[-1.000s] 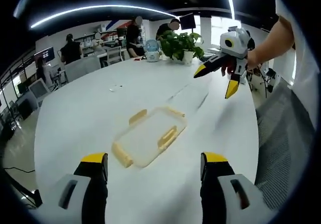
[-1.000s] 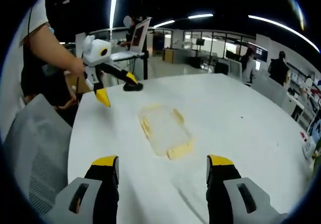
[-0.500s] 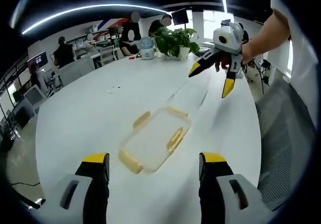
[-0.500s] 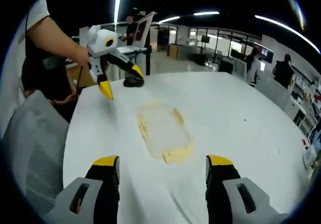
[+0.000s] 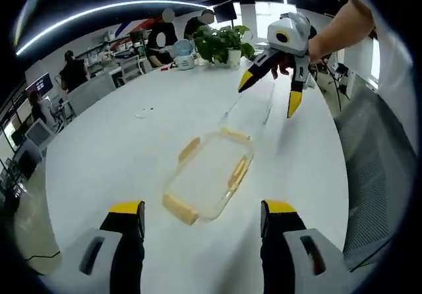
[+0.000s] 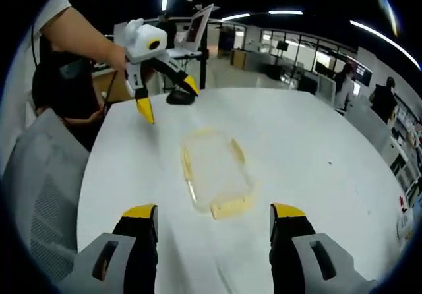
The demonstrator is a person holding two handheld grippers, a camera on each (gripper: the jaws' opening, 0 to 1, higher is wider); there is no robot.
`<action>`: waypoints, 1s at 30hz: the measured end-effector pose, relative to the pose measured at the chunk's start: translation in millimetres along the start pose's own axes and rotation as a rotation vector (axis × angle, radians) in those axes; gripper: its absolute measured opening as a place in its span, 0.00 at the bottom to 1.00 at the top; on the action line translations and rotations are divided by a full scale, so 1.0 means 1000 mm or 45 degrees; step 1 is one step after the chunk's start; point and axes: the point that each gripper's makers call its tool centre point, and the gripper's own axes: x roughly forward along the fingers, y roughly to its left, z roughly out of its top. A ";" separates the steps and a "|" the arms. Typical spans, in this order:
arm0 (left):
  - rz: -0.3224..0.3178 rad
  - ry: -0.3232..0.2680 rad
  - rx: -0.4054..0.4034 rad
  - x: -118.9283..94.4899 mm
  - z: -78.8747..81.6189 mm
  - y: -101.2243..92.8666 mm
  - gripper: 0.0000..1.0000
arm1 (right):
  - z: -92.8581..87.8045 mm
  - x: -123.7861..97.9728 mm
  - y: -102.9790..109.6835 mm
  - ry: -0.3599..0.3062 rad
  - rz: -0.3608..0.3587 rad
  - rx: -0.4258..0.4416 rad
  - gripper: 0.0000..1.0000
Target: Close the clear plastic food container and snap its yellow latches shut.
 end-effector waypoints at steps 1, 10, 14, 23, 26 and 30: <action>-0.005 0.005 0.012 0.000 -0.001 0.001 0.73 | 0.001 0.001 -0.001 -0.001 0.003 0.003 0.68; -0.046 0.050 0.080 0.008 -0.001 0.001 0.72 | -0.001 0.011 -0.005 0.052 0.038 -0.052 0.68; -0.064 0.067 0.102 0.012 -0.002 0.003 0.72 | -0.002 0.016 -0.005 0.086 0.061 -0.075 0.68; -0.107 0.084 0.142 0.019 0.000 0.005 0.70 | -0.008 0.027 -0.003 0.167 0.128 -0.114 0.67; -0.124 0.104 0.160 0.021 -0.003 0.006 0.70 | -0.009 0.031 -0.002 0.194 0.144 -0.125 0.67; -0.141 0.129 0.182 0.024 -0.008 0.010 0.70 | -0.009 0.035 -0.005 0.210 0.151 -0.126 0.67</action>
